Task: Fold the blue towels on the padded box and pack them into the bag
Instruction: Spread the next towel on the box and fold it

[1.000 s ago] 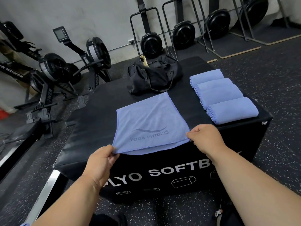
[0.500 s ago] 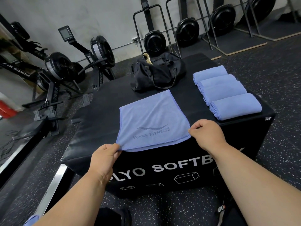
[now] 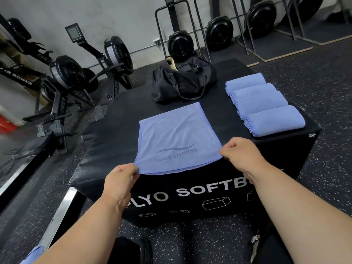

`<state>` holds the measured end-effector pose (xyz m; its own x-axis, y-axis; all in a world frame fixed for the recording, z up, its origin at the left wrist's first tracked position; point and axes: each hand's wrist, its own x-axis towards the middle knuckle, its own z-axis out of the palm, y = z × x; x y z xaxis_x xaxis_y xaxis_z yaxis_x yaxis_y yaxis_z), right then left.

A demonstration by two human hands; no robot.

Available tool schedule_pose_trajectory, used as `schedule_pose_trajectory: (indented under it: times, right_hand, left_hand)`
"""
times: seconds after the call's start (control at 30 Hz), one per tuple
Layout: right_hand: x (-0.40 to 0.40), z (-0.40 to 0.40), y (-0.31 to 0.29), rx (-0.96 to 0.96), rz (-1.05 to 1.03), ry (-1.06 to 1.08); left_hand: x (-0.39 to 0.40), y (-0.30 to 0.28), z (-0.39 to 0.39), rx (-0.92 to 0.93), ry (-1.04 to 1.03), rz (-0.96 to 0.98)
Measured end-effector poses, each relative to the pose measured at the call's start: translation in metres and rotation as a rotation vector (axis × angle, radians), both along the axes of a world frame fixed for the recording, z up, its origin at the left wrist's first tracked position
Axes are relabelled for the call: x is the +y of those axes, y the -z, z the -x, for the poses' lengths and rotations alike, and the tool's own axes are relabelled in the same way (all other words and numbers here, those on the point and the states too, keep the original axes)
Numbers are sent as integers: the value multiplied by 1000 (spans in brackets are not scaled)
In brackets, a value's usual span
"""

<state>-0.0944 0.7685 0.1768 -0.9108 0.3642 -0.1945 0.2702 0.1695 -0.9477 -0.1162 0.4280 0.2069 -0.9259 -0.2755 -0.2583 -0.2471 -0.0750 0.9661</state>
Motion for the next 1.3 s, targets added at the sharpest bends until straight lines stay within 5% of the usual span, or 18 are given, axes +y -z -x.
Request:
schedule_pose_trajectory:
  times: [0.4, 0.63, 0.87, 1.07, 1.3]
  right_hand:
    - [-2, 3, 8, -37, -60, -10]
    - [-8, -1, 6, -105, -65, -185]
    - [-8, -5, -4, -23, 16, -184]
    - [-11, -12, -21, 115, 113, -159]
    - [-21, -20, -26, 135, 115, -163]
  left_hand:
    - [-2, 2, 2, -74, -39, 150]
    - [-6, 1, -1, -105, -60, 171]
    - [-18, -9, 4, -108, -13, 105]
    - [-23, -32, 11, -129, -99, -180]
    - [-10, -41, -7, 38, -17, 214]
